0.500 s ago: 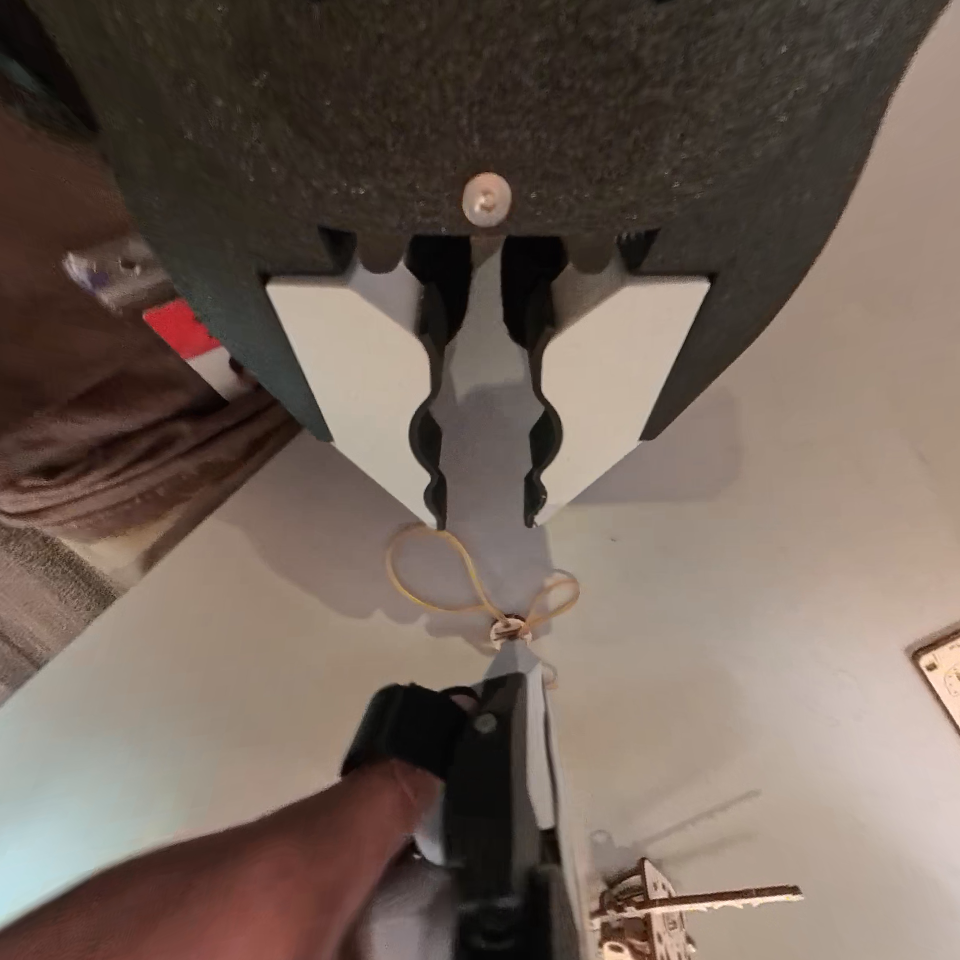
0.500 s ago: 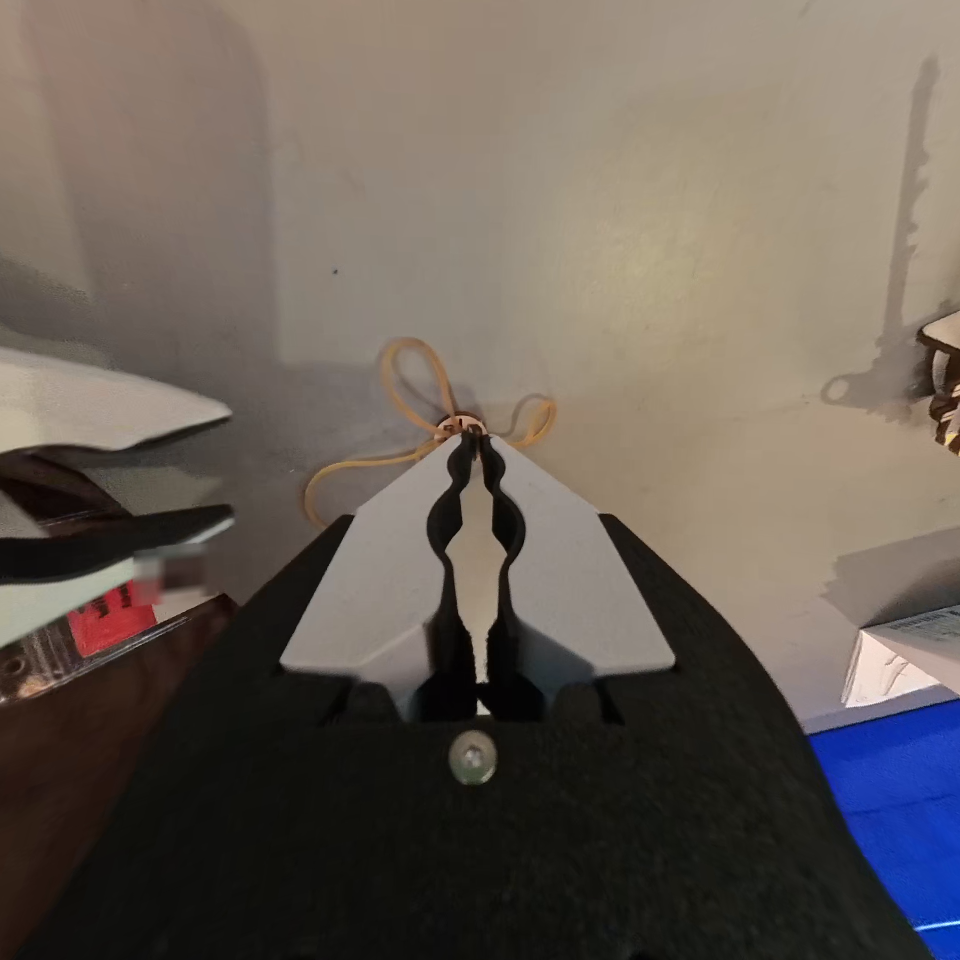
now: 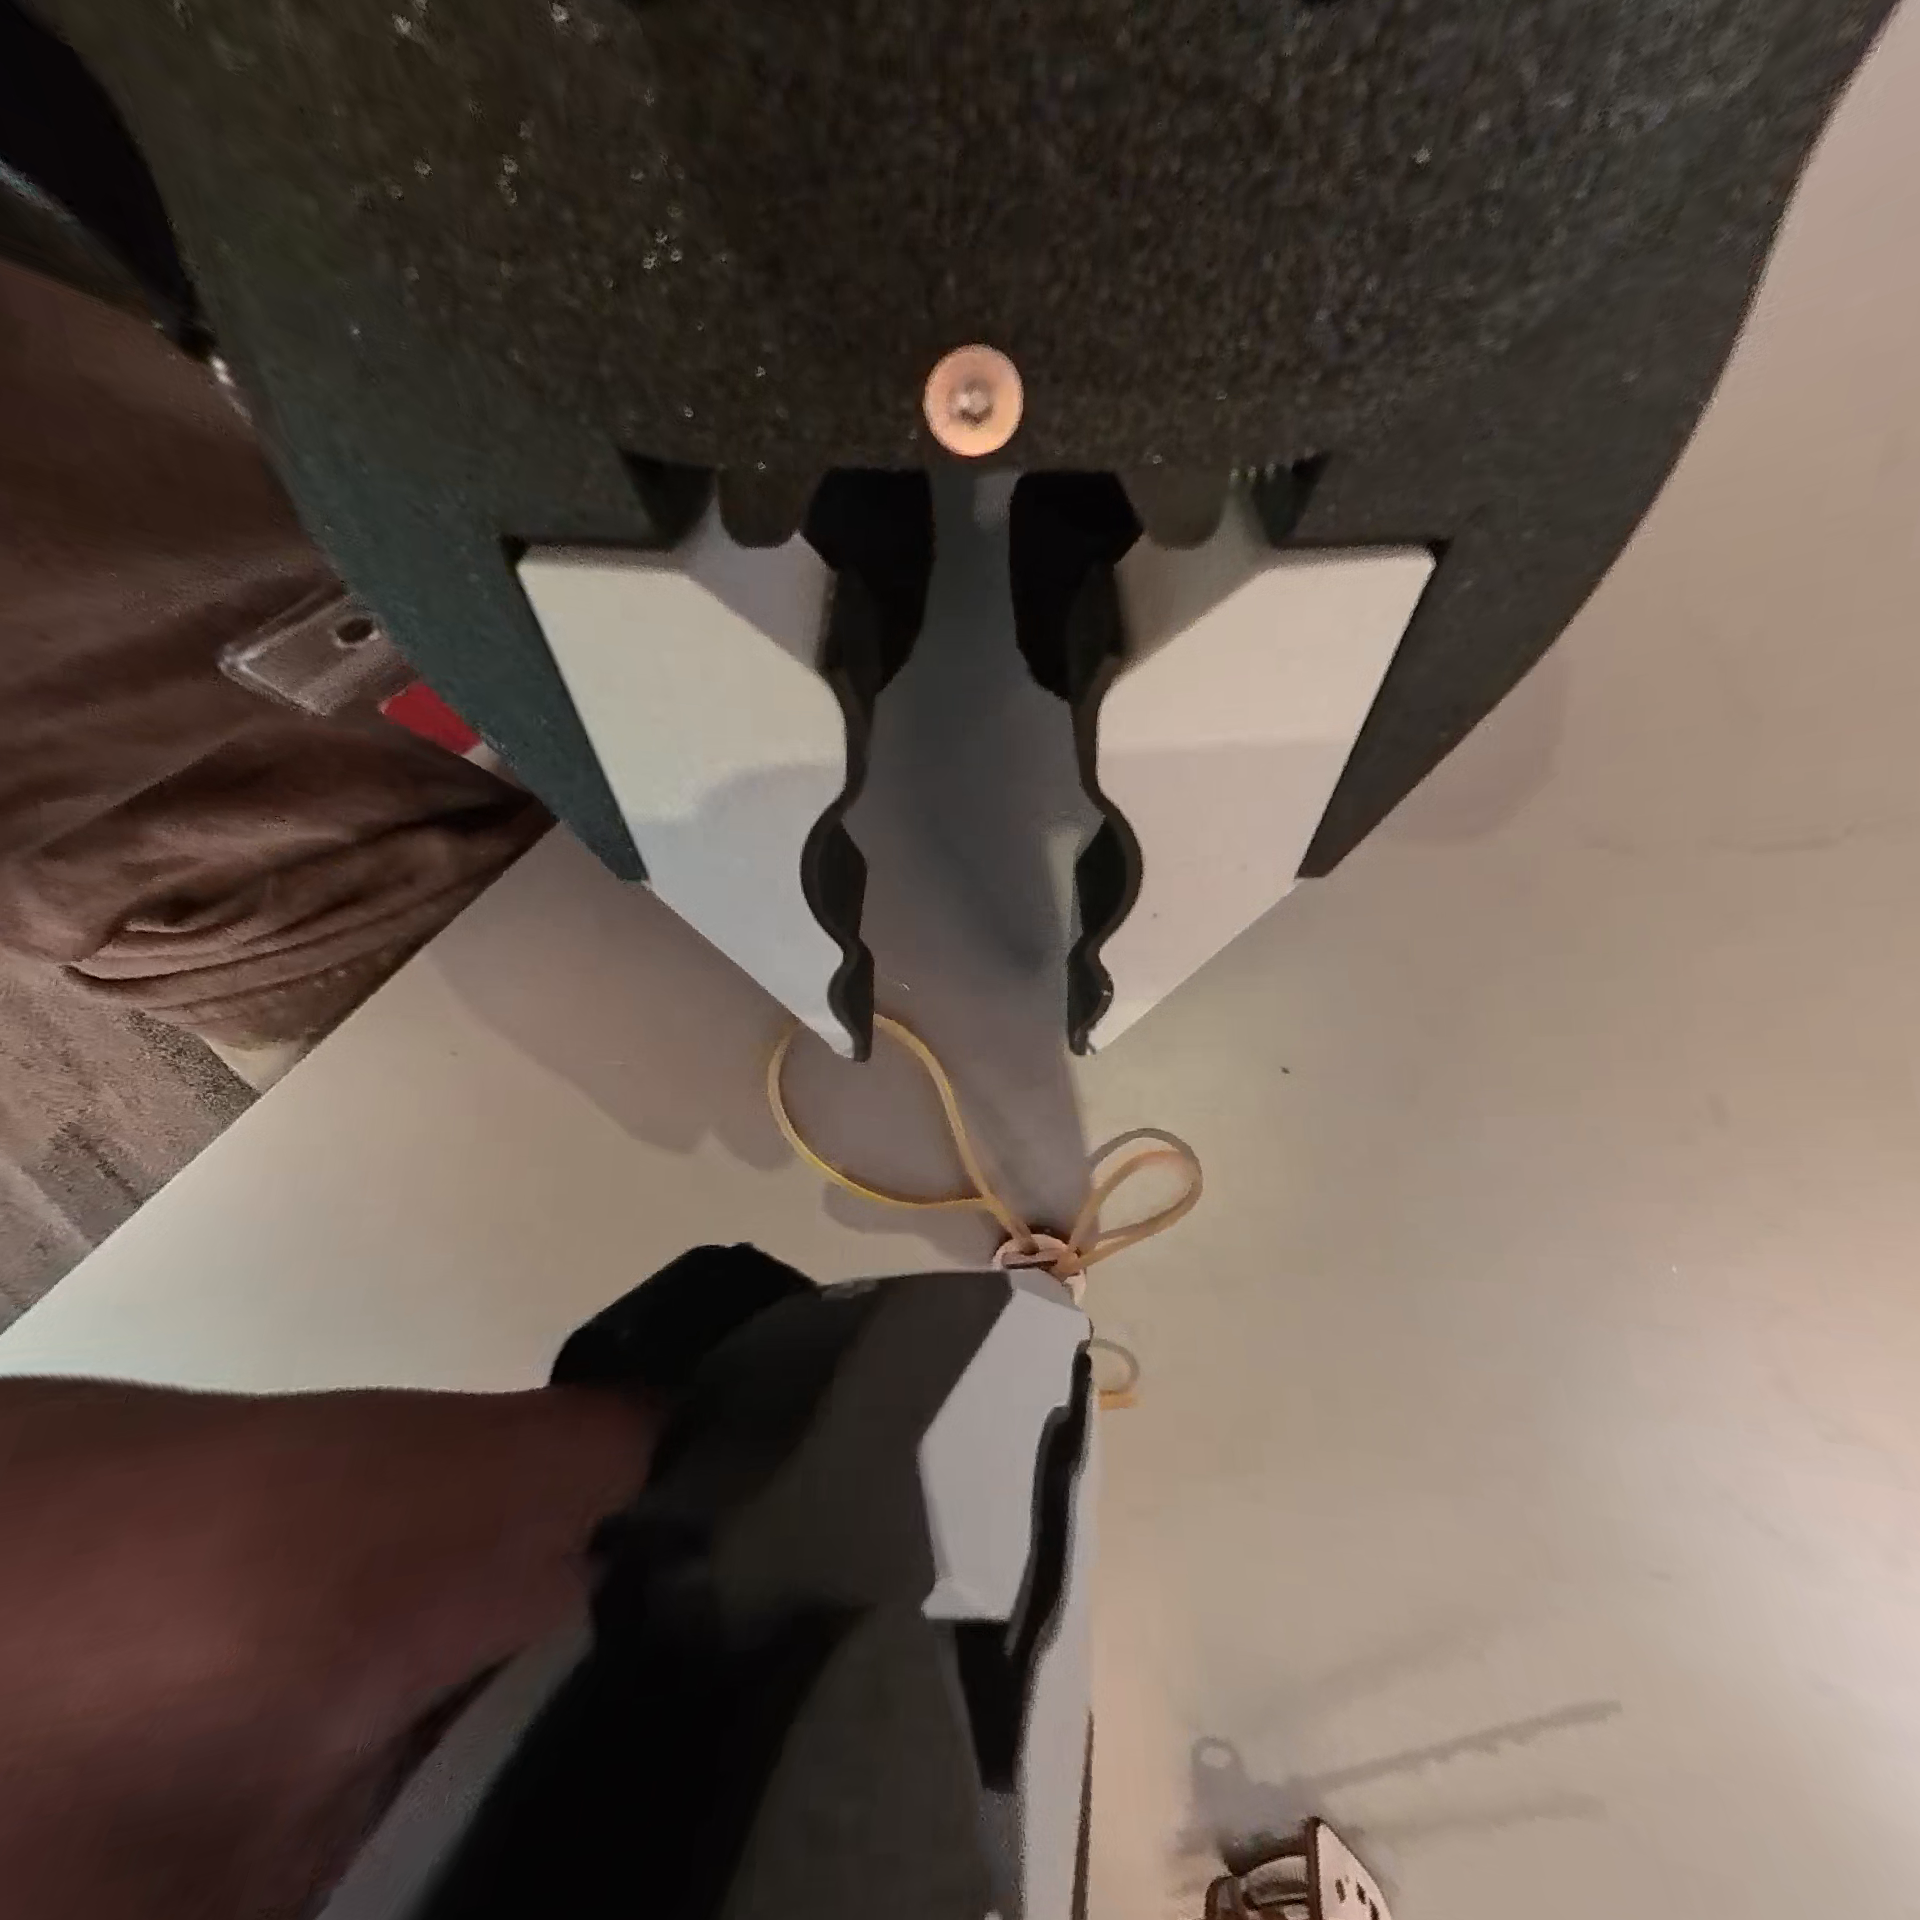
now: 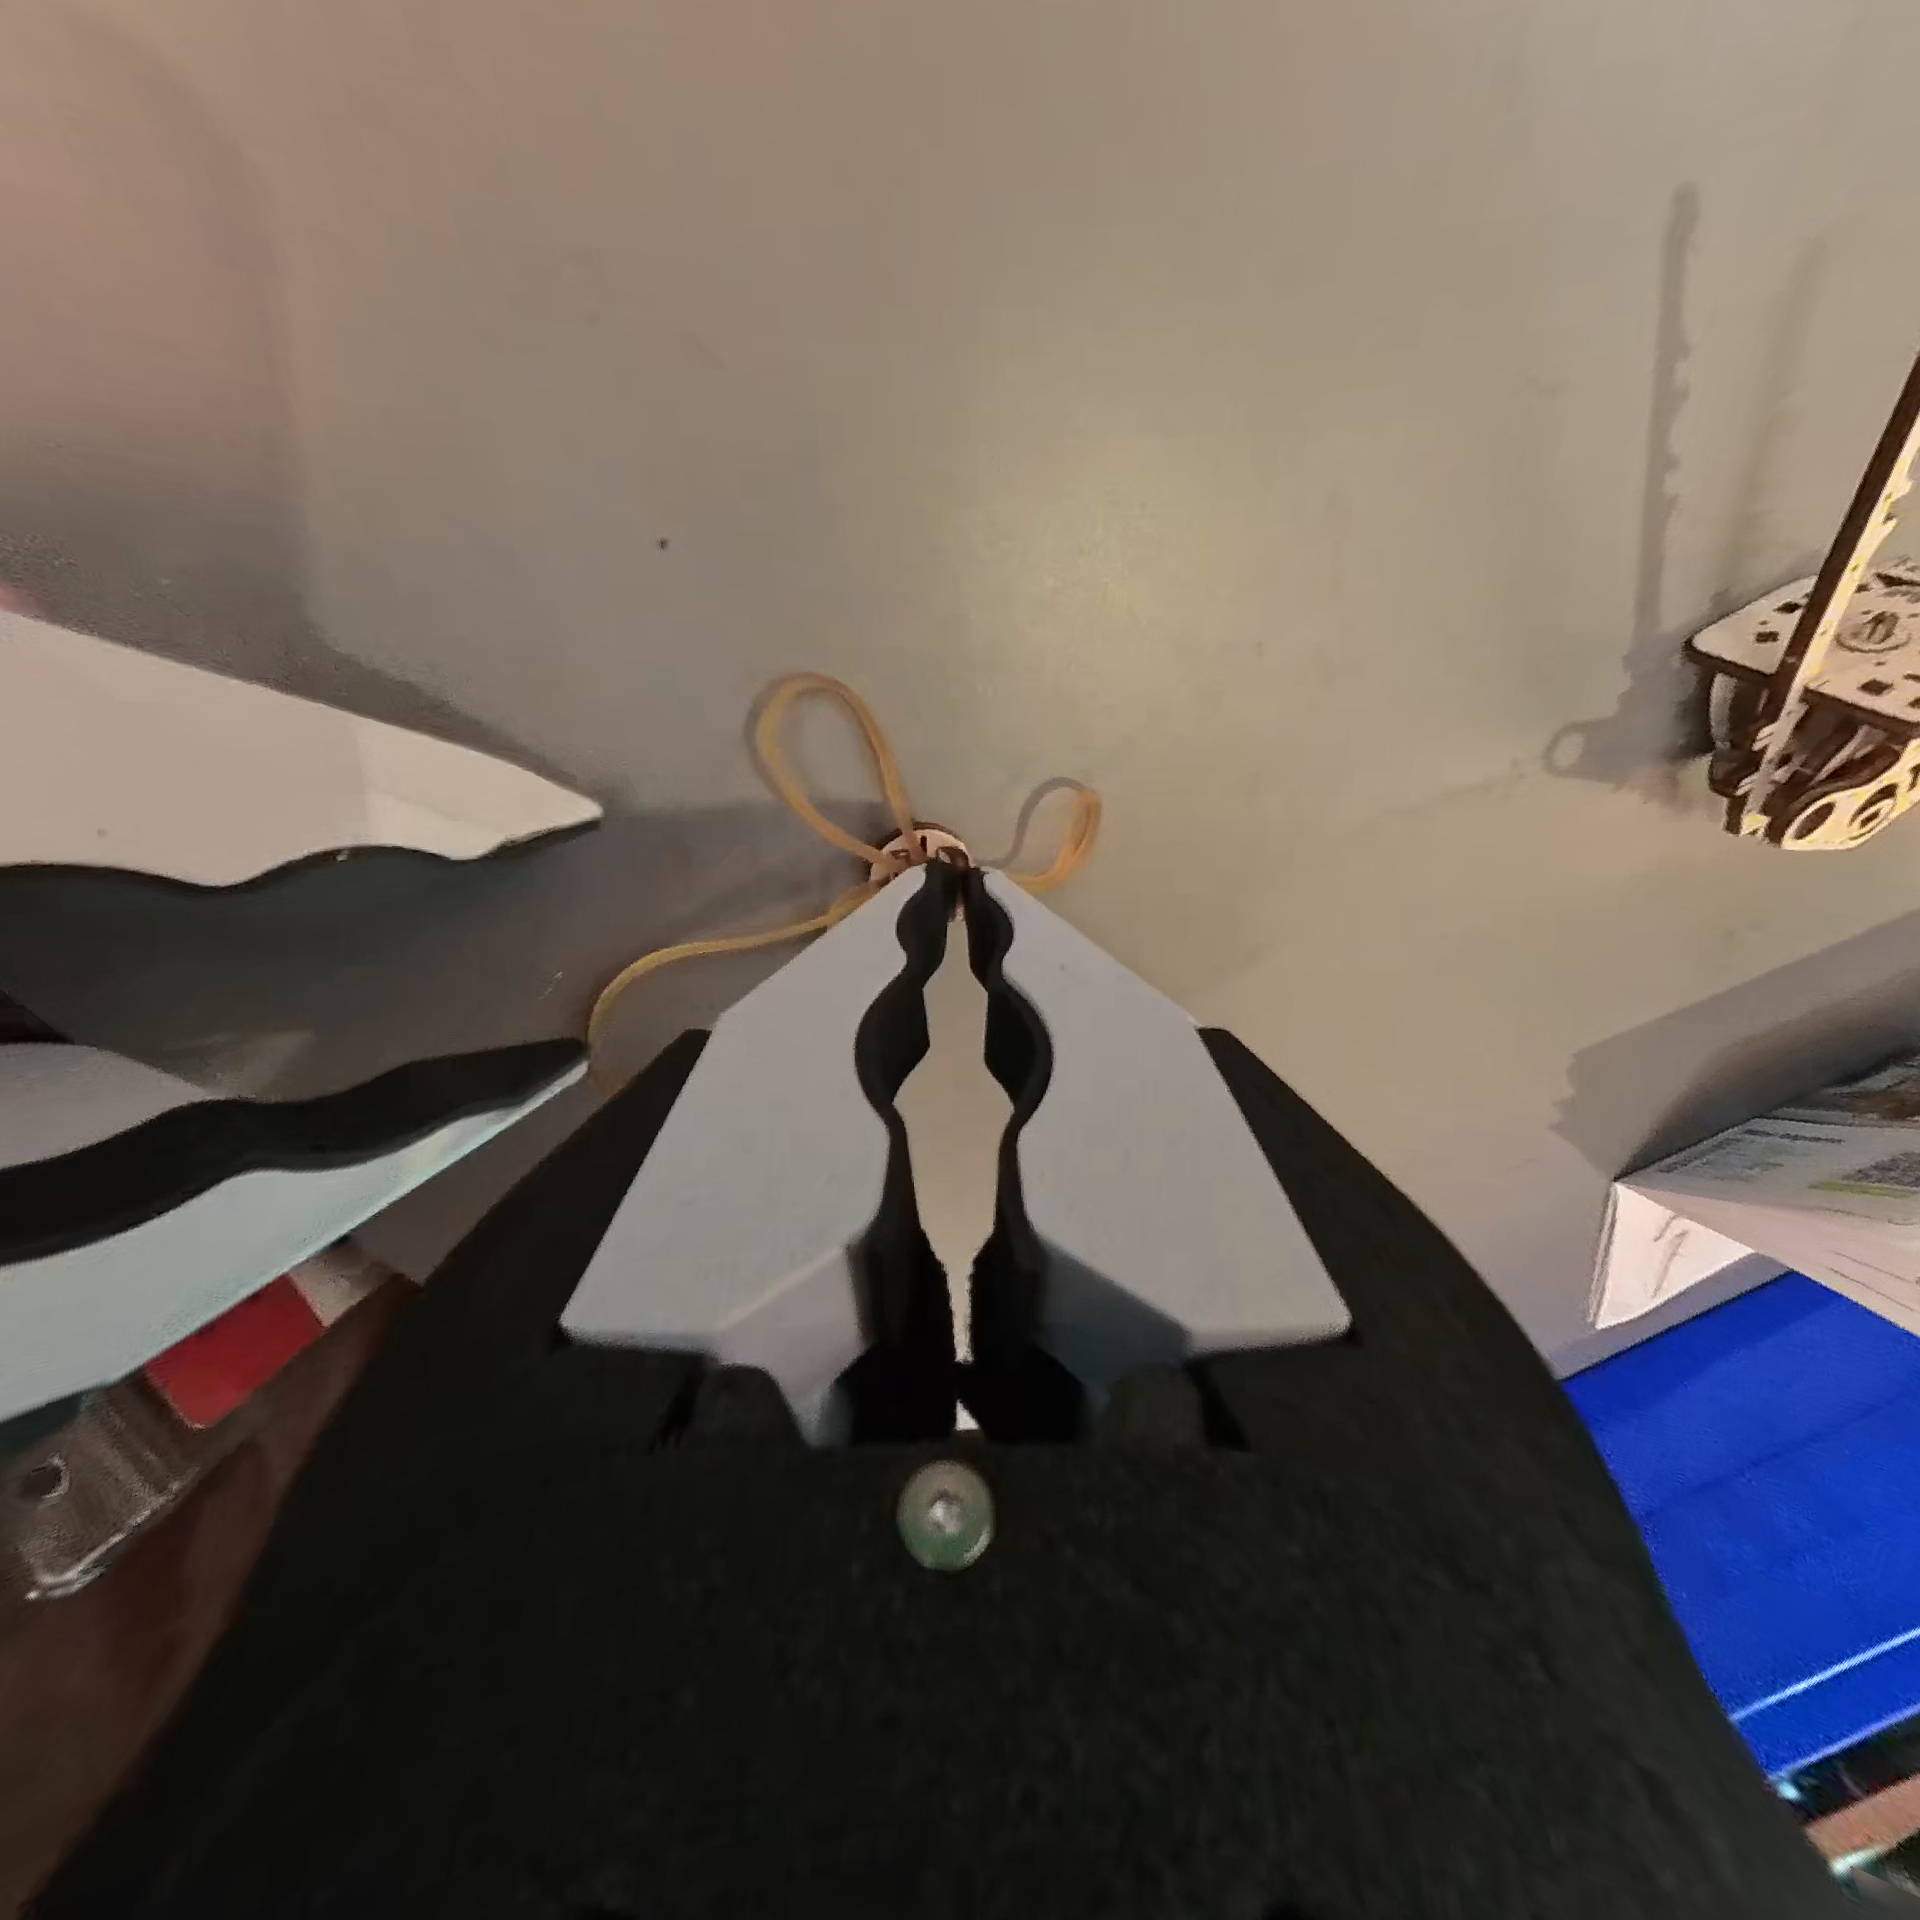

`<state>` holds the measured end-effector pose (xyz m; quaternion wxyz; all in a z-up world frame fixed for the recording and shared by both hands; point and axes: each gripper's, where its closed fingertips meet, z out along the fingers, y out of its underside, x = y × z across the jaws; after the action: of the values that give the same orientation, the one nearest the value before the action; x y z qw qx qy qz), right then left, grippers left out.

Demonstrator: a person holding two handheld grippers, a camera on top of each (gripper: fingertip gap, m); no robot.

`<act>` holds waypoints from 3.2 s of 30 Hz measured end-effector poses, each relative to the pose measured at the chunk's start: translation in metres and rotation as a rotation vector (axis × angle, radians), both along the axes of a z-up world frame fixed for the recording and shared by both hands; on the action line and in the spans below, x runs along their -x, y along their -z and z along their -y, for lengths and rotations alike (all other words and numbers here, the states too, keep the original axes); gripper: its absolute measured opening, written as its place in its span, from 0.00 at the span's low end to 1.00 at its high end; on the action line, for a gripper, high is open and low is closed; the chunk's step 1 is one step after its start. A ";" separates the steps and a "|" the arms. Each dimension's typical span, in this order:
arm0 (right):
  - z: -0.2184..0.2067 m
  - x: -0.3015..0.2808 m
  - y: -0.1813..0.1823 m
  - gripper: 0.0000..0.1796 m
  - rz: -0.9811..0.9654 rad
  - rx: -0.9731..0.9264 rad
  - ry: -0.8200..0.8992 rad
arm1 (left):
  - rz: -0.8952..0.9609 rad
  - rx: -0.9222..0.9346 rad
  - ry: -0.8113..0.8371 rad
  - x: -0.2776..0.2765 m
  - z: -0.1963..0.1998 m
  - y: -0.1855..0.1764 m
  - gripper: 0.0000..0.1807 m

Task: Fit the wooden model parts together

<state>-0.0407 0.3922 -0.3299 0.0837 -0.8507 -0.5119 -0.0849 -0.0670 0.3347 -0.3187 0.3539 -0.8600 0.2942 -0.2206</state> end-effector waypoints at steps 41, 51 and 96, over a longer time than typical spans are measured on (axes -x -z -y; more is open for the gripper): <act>0.002 0.002 0.001 0.01 -0.203 0.138 0.134 | -0.111 -0.080 0.033 -0.028 -0.056 0.014 0.10; 0.002 0.002 0.001 0.02 -0.179 0.227 0.216 | -0.097 -0.067 0.033 -0.028 -0.056 0.013 0.10; 0.004 0.002 -0.003 0.00 -0.372 0.279 0.176 | -0.113 -0.083 0.037 -0.029 -0.056 0.013 0.10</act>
<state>-0.0426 0.3886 -0.3266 0.0506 -0.8963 -0.4185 0.1379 -0.0379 0.3905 -0.3319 0.3680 -0.8501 0.3383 -0.1659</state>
